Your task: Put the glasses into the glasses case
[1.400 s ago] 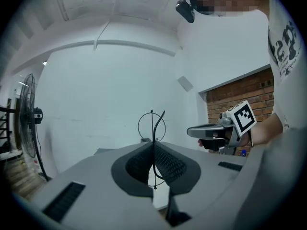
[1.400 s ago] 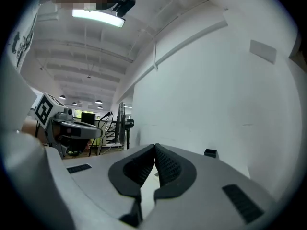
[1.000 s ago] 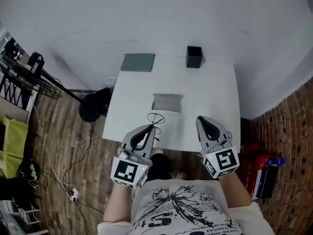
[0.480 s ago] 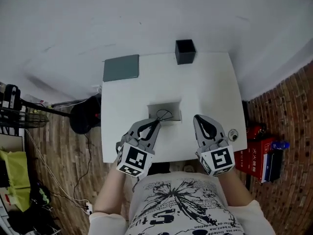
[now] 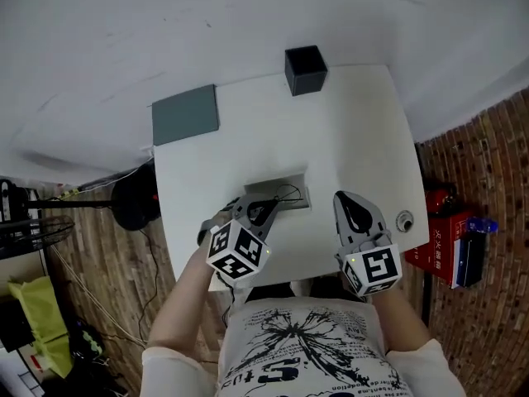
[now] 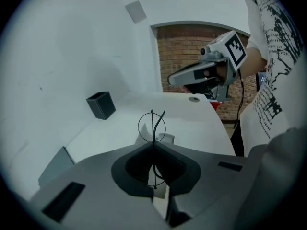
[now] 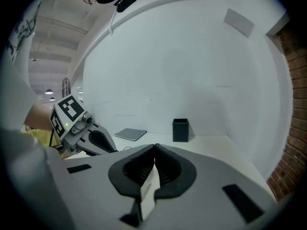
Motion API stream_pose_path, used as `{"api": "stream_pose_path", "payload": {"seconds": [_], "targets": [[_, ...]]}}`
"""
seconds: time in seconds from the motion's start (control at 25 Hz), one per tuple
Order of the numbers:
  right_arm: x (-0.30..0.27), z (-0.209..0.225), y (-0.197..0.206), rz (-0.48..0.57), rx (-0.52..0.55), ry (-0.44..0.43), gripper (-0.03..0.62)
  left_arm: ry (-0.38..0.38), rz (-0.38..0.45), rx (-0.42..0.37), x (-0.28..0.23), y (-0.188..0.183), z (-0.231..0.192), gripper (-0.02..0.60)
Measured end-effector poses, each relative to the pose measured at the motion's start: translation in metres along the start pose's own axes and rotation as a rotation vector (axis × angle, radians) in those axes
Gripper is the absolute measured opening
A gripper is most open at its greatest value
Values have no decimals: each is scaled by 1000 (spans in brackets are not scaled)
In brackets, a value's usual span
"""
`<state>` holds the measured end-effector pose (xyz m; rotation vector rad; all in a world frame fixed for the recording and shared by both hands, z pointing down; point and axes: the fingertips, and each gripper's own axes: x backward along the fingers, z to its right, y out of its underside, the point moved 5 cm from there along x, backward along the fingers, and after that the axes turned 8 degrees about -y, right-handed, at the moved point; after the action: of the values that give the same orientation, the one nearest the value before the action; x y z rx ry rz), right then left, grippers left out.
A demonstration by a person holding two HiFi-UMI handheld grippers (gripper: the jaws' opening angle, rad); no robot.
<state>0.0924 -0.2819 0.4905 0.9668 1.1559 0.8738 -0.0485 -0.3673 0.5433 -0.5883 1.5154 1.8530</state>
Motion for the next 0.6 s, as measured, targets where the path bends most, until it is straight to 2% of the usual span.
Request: {"api": "stream_pose_path", "payload": {"seconds": [0.12,0.4,0.6], "targets": [[-5,6,8,-15,-27,17,15,53,-67,-78,-21,7,-5,16],[-10,17,15,-36,-63,55,15,176,-171,-193,-52,20,-8,17],[-11,21,21,-48,-78,53,15,266,-240,-204,-71,28,-2,17]]}}
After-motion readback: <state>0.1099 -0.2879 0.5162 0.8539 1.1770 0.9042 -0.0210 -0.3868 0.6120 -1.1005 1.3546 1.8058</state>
